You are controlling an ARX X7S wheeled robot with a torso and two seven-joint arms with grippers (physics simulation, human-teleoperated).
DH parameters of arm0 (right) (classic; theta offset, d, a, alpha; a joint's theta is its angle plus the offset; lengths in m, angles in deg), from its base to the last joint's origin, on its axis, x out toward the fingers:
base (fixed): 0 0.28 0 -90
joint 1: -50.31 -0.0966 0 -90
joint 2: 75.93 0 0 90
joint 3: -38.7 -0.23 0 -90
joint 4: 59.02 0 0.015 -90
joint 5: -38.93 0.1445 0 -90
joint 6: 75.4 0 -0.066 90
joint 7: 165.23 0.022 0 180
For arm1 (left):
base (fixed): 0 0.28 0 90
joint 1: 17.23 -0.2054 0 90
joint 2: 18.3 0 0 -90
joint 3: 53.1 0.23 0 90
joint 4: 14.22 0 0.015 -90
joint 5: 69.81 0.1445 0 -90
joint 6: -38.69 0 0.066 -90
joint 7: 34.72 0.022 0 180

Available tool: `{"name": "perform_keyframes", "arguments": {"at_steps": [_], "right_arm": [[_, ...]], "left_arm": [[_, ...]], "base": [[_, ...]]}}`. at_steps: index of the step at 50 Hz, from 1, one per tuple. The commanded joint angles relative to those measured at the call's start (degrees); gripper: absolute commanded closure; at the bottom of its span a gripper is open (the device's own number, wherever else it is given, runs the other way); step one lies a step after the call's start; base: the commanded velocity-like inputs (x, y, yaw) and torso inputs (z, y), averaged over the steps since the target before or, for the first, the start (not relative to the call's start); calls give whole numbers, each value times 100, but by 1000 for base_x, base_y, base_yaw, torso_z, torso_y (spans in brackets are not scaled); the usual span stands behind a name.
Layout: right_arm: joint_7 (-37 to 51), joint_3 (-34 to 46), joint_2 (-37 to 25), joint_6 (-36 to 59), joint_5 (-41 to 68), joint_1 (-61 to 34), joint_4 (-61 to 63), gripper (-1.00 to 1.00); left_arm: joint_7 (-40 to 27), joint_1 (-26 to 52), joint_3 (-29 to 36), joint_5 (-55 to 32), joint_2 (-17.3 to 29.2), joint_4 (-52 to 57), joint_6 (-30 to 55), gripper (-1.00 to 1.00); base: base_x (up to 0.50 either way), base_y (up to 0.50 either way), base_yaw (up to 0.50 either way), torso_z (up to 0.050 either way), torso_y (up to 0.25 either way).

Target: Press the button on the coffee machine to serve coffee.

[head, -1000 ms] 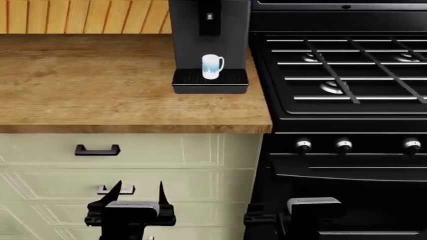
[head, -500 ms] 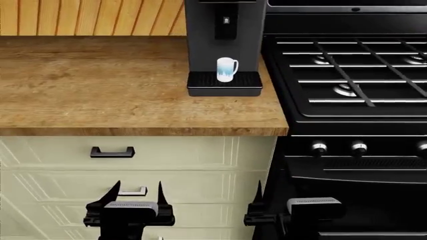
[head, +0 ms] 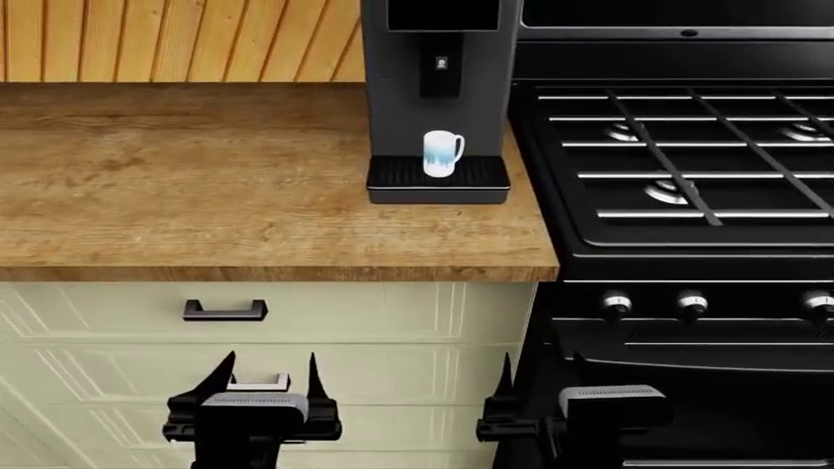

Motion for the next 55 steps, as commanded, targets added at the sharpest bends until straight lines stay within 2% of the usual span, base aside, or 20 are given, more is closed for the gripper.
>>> {"name": "perform_keyframes", "arguments": {"at_steps": [1,13,22,23,33,41,44,46,48,55], "right_arm": [[45,49,-37,3,36,-16,-15,-100],[86,86,-72,-9,92,-15,-10,-100],[77,164,-96,-1,99,-40,-15,-100],[-904,-843,736,92,-738,58,3,-100],[-753,-696,580,124,-381,74,80,-100],[-442,-690,430,530,-483,175,975,-100],[-396,-701,367,801,-471,107,1299,-100],[-372,-701,319,1117,-459,70,1694,-100],[-372,-672,210,1736,-507,12,2433,-100],[-333,-805,52,3271,-283,-258,3797,-100]], "left_arm": [[-42,10,52,-22,40,4,-3,-100],[-37,-1,106,-103,63,23,-71,-100],[-123,38,191,5,77,11,31,-100],[807,-24,-704,840,-727,24,127,-100],[703,-112,-582,693,-563,167,226,-100],[586,-164,-652,572,-449,729,578,-100],[588,-133,-736,424,-388,1248,1051,-100],[406,-7,-579,850,-310,1706,1757,-100],[468,241,-673,729,-314,2345,2625,-100],[654,803,-593,586,-166,3531,4163,-100]], "base": [[0,0,0,50,0],[0,0,0,50,0],[0,0,0,0,0],[0,0,0,0,0],[0,0,0,0,0],[0,0,0,0,0],[0,0,0,0,0],[0,0,0,0,0],[0,0,0,0,0],[0,0,0,0,0]]}}
